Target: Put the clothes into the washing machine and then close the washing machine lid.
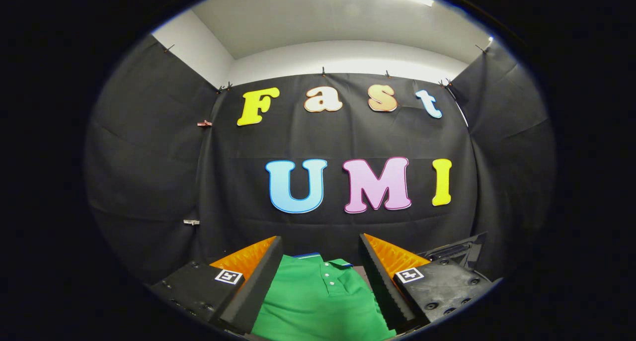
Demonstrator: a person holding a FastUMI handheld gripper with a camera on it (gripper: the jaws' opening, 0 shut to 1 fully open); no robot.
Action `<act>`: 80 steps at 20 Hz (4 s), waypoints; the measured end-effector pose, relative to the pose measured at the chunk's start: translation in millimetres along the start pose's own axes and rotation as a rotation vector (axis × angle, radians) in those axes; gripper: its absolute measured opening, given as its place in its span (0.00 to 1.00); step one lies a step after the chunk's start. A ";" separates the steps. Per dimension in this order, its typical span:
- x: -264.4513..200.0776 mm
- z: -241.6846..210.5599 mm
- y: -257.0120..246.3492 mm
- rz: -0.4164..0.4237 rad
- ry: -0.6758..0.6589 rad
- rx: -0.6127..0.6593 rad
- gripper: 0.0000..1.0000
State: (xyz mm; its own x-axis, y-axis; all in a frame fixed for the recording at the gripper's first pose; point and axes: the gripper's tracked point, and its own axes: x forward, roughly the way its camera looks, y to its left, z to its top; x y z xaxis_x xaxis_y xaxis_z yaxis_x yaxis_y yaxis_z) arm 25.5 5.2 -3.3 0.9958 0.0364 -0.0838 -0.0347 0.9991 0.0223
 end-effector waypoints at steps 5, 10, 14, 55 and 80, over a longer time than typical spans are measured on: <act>20.7 -22.8 -8.8 -0.019 0.216 0.037 0.96; 49.4 -50.5 -7.2 -0.010 0.454 0.177 0.96; 80.9 -69.7 -22.7 -0.063 0.535 0.201 0.95; 88.9 -146.3 -16.2 0.068 0.854 0.022 0.06; 66.5 -43.9 -192.2 0.262 0.656 0.022 0.06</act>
State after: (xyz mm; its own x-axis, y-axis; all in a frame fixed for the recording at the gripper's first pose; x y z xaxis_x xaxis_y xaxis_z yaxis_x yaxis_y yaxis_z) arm 94.7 -183.5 -56.9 0.6979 0.2868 -0.6563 -0.2579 0.9555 0.1432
